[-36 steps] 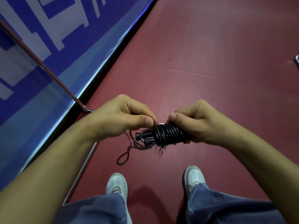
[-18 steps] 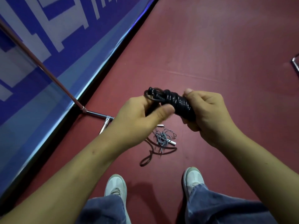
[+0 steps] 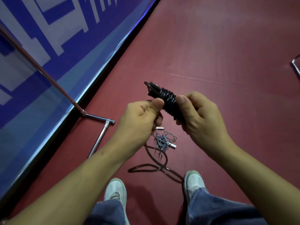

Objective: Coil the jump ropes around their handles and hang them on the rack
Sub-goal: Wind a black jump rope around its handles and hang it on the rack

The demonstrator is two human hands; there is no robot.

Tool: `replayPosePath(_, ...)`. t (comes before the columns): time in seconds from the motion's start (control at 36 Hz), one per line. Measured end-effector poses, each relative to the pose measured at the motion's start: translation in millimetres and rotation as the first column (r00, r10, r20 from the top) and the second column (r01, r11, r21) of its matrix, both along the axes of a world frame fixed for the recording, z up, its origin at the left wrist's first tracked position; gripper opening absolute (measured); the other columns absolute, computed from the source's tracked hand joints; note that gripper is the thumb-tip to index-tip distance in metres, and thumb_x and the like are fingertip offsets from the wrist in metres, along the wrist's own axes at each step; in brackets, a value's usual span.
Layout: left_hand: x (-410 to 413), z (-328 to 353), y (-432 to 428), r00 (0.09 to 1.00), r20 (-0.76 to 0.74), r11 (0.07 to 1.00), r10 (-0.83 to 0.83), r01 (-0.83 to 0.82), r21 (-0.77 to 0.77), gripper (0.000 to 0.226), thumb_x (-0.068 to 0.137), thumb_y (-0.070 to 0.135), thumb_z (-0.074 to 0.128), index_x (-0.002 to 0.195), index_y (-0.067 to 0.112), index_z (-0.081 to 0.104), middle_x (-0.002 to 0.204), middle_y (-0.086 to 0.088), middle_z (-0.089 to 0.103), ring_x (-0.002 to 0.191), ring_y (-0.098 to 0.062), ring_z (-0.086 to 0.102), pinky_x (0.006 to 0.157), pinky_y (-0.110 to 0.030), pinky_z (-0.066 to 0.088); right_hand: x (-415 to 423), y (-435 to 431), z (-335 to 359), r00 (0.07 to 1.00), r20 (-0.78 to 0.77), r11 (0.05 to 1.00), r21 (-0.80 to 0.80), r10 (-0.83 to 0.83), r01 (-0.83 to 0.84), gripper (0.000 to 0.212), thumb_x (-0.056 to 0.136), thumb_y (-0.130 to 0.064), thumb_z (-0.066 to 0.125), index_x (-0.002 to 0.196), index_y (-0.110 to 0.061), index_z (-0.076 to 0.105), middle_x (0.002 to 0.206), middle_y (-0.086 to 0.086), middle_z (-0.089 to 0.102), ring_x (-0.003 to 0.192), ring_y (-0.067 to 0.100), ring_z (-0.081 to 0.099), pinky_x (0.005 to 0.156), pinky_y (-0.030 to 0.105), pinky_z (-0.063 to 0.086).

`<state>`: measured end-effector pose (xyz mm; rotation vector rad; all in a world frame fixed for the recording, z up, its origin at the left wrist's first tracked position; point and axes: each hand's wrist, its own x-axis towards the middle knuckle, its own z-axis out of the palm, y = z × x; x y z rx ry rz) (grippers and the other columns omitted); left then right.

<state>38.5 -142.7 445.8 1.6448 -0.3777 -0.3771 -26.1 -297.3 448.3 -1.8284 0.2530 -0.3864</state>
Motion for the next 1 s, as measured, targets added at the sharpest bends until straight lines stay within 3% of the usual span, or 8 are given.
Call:
replayPosePath(0.17, 0.6, 2.5, 2.8, 0.997, 0.073, 0.992, -0.017, 0.008, 0.127, 0.063, 0.091, 0.069, 0.050, 0.059, 0.015, 0.058, 0.050, 0.005, 0.049, 0.048, -0.016, 0.040, 0.055, -0.033, 0.033, -0.2, -14.2, 5.9, 0.964, -0.178, 0.980, 0.037, 0.199, -0.196, 0.044, 0.077, -0.050, 0.081, 0.095, -0.020, 0.056, 0.068, -0.003, 0.065, 0.052, 0.008, 0.052, 0.051, 0.024, 0.041)
replayPosePath(0.36, -3.0, 3.0, 6.7, 0.944, 0.288, 0.971, -0.161, 0.099, 0.217, 0.038, 0.095, 0.048, 0.051, 0.063, 0.028, 0.056, 0.054, 0.009, 0.047, 0.048, -0.003, 0.039, 0.049, -0.015, 0.031, -4.8, -24.0, 5.9, 0.768, -0.330, 0.801, 0.468, 0.549, -0.372, 0.065, 0.082, -0.019, 0.084, 0.131, -0.005, 0.045, 0.092, 0.017, 0.072, 0.080, 0.040, 0.072, 0.076, 0.055, 0.061)
replayPosePath(0.53, 1.6, -2.6, 7.0, 0.962, 0.254, 0.986, -0.100, 0.062, 0.155, 0.048, 0.092, 0.054, 0.054, 0.063, 0.016, 0.057, 0.052, 0.005, 0.050, 0.047, -0.008, 0.040, 0.047, -0.022, 0.033, -6.1, -16.2, 4.6, 0.687, -0.267, 0.615, 0.719, 0.675, -0.324, 0.035, 0.090, -0.028, 0.068, 0.124, -0.031, 0.058, 0.066, 0.014, 0.049, 0.087, 0.046, 0.072, 0.067, 0.048, 0.061)
replayPosePath(0.61, 3.0, -8.1, 8.7, 0.976, 0.199, 0.988, -0.089, 0.060, 0.145, 0.050, 0.092, 0.058, 0.055, 0.059, 0.020, 0.057, 0.051, 0.003, 0.050, 0.045, -0.010, 0.039, 0.046, -0.026, 0.033, -5.2, -11.8, 2.0, 0.695, -0.248, 0.590, 0.747, 0.675, -0.306, 0.010, 0.094, -0.025, 0.068, 0.101, -0.024, 0.061, 0.066, 0.009, 0.046, 0.053, 0.027, 0.061, 0.051, 0.036, 0.056)
replayPosePath(0.69, 5.3, -13.2, 10.1, 0.989, 0.125, 0.962, -0.072, 0.036, 0.271, 0.059, 0.086, 0.072, 0.047, 0.057, 0.022, 0.061, 0.047, 0.003, 0.053, 0.039, -0.010, 0.041, 0.046, -0.028, 0.033, -2.4, -10.1, -3.4, 0.756, -0.320, 0.728, 0.623, 0.571, -0.286, 0.015, 0.100, -0.018, 0.065, 0.105, -0.016, 0.051, 0.063, 0.007, 0.043, 0.042, 0.013, 0.031, 0.042, 0.021, 0.029)
replayPosePath(0.75, 5.7, -15.5, 9.7, 0.995, 0.075, 0.923, -0.072, 0.038, 0.382, 0.064, 0.082, 0.076, 0.043, 0.064, 0.019, 0.069, 0.046, 0.002, 0.056, 0.036, -0.009, 0.043, 0.047, -0.025, 0.035, -0.7, -11.2, -4.9, 0.812, -0.371, 0.850, 0.456, 0.450, -0.263, 0.030, 0.097, -0.014, 0.069, 0.119, -0.018, 0.048, 0.060, 0.006, 0.048, 0.043, 0.015, 0.032, 0.043, 0.022, 0.025)
replayPosePath(0.86, 2.0, -21.4, 8.1, 0.984, 0.068, 0.826, -0.165, 0.100, 0.555, 0.056, 0.098, 0.054, 0.056, 0.070, 0.006, 0.063, 0.051, 0.002, 0.047, 0.046, -0.016, 0.037, 0.049, -0.027, 0.032, 4.0, -15.4, -13.6, 0.928, -0.312, 0.979, 0.046, 0.204, -0.200, 0.056, 0.090, -0.007, 0.075, 0.132, -0.034, 0.050, 0.078, 0.000, 0.063, 0.050, 0.004, 0.050, 0.047, 0.017, 0.040)
replayPosePath(1.0, -8.2, -14.7, 1.4, 0.937, 0.109, 0.684, -0.333, 0.160, 0.712, 0.039, 0.094, 0.025, 0.059, 0.062, 0.011, 0.043, 0.053, 0.002, 0.035, 0.056, -0.022, 0.029, 0.046, -0.030, 0.028, 5.2, -22.5, -24.3, 0.923, -0.381, 0.935, -0.307, 0.049, -0.176, 0.054, 0.088, -0.018, 0.075, 0.130, -0.044, 0.052, 0.093, -0.006, 0.068, 0.068, 0.006, 0.058, 0.064, 0.017, 0.049)
